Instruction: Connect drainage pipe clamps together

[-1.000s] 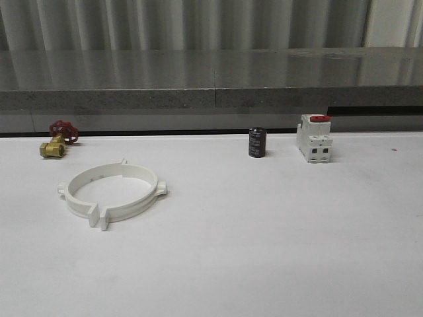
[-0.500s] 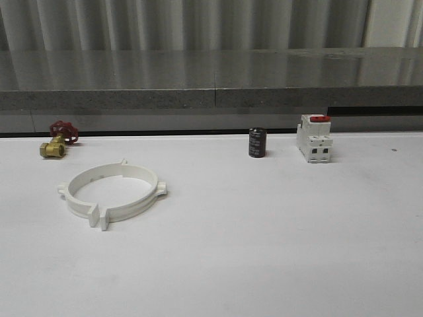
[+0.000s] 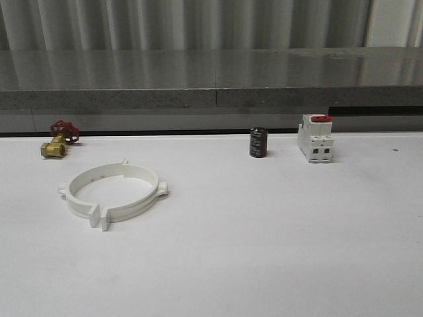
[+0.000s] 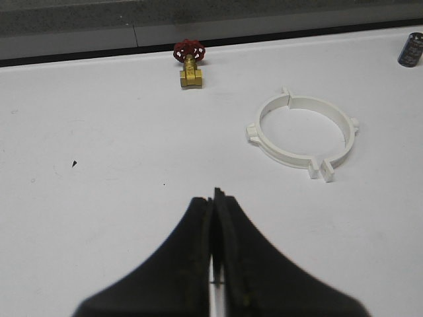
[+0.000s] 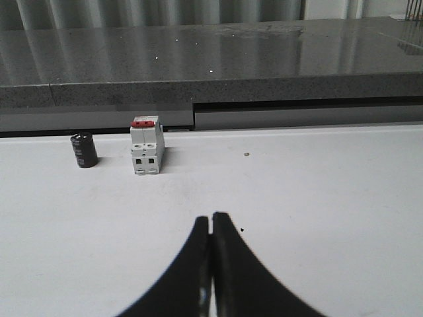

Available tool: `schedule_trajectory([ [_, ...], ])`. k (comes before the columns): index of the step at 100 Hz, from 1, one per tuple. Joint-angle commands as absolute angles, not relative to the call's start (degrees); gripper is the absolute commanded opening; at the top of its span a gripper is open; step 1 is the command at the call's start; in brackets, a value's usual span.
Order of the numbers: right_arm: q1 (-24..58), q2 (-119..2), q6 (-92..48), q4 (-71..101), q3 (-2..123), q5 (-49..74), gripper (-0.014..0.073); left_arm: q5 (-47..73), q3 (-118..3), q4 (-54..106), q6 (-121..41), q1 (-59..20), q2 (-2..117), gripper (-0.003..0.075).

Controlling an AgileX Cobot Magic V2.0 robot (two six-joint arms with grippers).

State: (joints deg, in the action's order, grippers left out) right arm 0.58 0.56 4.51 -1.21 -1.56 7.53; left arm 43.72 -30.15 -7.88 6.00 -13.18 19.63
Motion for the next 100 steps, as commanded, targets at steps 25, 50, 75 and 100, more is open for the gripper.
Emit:
schedule_trajectory([
  [25,0.14,1.69,3.96,-1.25,-0.63,3.35,-0.0065,39.79,-31.74,-7.99,6.56,-13.65,20.39,-0.0021],
  [50,0.14,1.69,3.96,-1.25,-0.63,3.35,-0.0065,39.79,-31.74,-7.99,6.56,-13.65,20.39,-0.0021],
  [75,0.14,1.69,3.96,-1.25,-0.63,3.35,-0.0065,39.79,-31.74,-8.15,6.56,-13.65,20.39,-0.0021],
  [100,0.14,1.69,3.96,-1.25,-0.63,3.35,-0.0065,26.13,-26.39,-8.87,6.56,-13.54,20.14,-0.0021],
])
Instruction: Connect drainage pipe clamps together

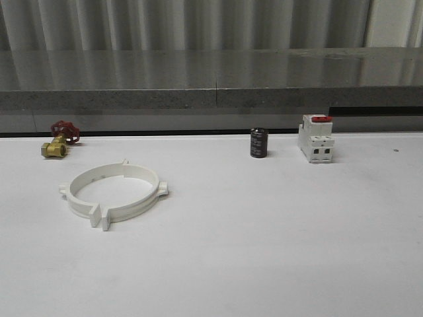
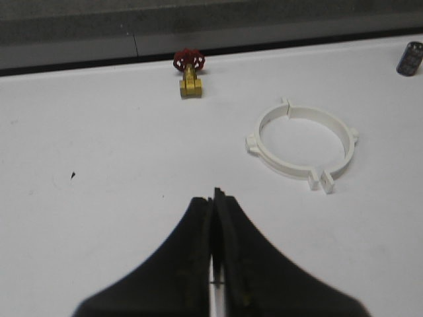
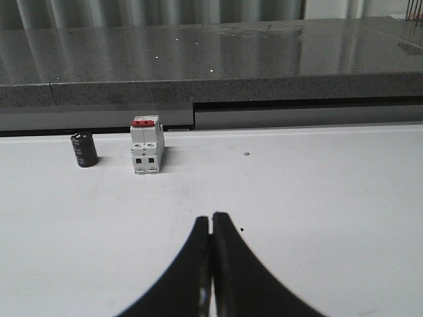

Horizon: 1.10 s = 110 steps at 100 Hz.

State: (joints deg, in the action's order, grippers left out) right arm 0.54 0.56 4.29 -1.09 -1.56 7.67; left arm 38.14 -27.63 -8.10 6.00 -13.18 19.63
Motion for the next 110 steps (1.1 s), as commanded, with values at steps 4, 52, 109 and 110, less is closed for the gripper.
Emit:
schedule_trajectory([
  [4,0.14,1.69,3.96,-1.25,-0.63,3.35,-0.0065,20.98,-24.01,-8.85,6.56,-12.9,19.72,-0.0021],
  [52,0.14,1.69,3.96,-1.25,-0.63,3.35,-0.0065,3.21,-2.74,0.7,-1.52,-0.78,3.58,-0.0021],
  [109,0.14,1.58,3.96,-1.25,-0.62,3.38,-0.0065,6.43,2.6,0.63,-1.39,-0.6,-1.8,-0.0021],
  [110,0.14,1.58,3.96,-1.25,-0.62,3.38,-0.0065,6.43,2.6,0.63,-1.39,-0.6,-1.8,-0.0021],
])
